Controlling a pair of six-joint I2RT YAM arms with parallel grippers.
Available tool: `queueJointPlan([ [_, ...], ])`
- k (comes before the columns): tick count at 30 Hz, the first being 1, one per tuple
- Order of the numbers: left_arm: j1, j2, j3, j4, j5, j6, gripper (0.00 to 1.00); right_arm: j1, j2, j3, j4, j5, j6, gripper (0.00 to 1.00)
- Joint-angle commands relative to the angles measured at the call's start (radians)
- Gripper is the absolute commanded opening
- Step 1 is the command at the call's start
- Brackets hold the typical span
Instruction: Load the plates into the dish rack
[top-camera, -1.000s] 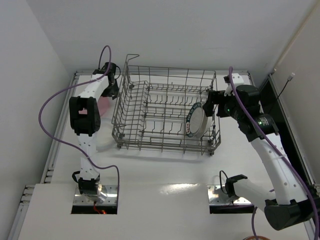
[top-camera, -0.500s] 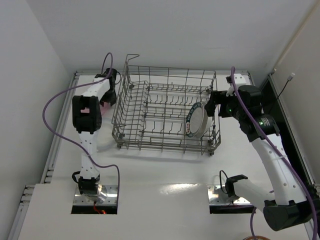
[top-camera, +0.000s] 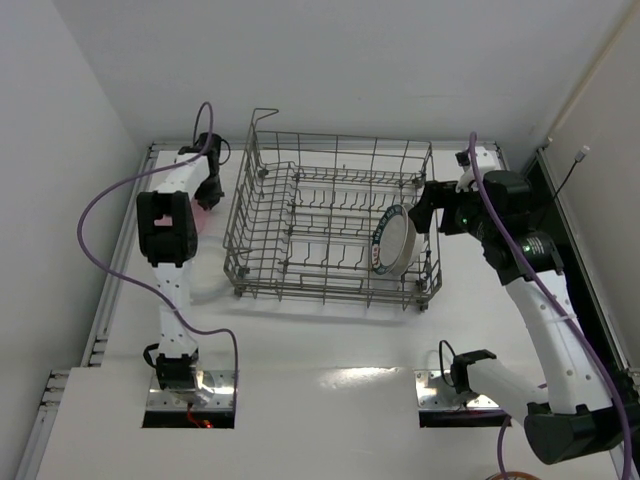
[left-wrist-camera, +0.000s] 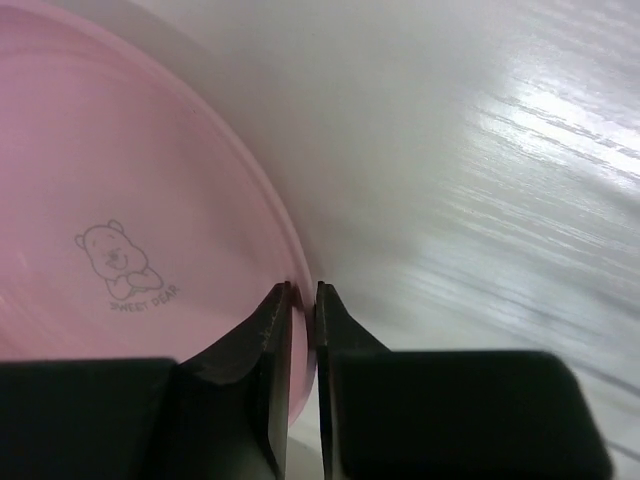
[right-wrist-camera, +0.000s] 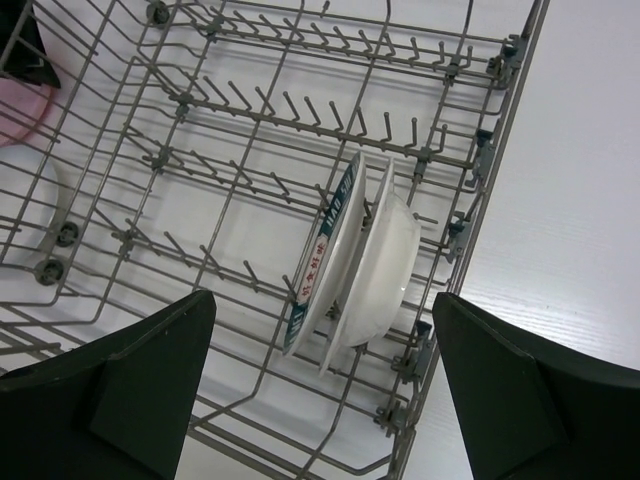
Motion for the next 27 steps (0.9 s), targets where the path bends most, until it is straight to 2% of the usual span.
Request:
queueJointPlan([
  [1,0.012,-0.119,0.017,0.016,0.125,-0.088,0.00,-0.010,-0.021,-0.002,0.074,-0.072,0.006,0.89],
  [7,-0.012,-0.355,0.138,0.031,0.063,-0.162,0.00,-0.010,-0.039,-0.002,0.075,-0.095,0.015,0.89],
  [11,-0.012,-0.482,0.184,0.056,0.178,-0.205,0.00,-0.019,-0.064,0.016,0.074,-0.095,0.015,0.89],
  [12,-0.022,-0.508,0.163,0.085,0.244,-0.214,0.00,-0.019,-0.074,0.016,0.065,-0.095,0.015,0.89],
  [14,-0.034,-0.594,0.130,0.116,0.276,-0.235,0.00,-0.019,-0.085,0.016,0.065,-0.095,0.015,0.89],
  [17,-0.071,-0.720,-0.023,0.255,0.322,-0.277,0.00,-0.019,-0.094,0.025,0.055,-0.095,0.015,0.89],
  [18,-0.071,-0.805,-0.113,0.357,0.373,-0.295,0.00,-0.019,-0.094,0.025,0.055,-0.095,0.015,0.89],
  [20,-0.115,-0.870,-0.196,0.453,0.477,-0.353,0.00,-0.019,-0.103,0.025,0.045,-0.086,0.015,0.89],
  [22,-0.172,-0.901,-0.210,0.574,0.574,-0.393,0.00,-0.019,-0.103,0.035,0.045,-0.086,0.015,0.89],
  [23,-0.195,-0.901,-0.227,0.609,0.671,-0.447,0.00,-0.019,-0.103,0.035,0.045,-0.086,0.015,0.89],
  [24,-0.244,-0.901,-0.244,0.719,0.727,-0.476,0.00,-0.019,-0.103,0.035,0.035,-0.077,0.015,0.89],
  [27,-0.331,-0.911,-0.281,0.872,0.824,-0.565,0.00,-0.019,-0.113,0.053,0.012,-0.028,0.015,0.89],
])
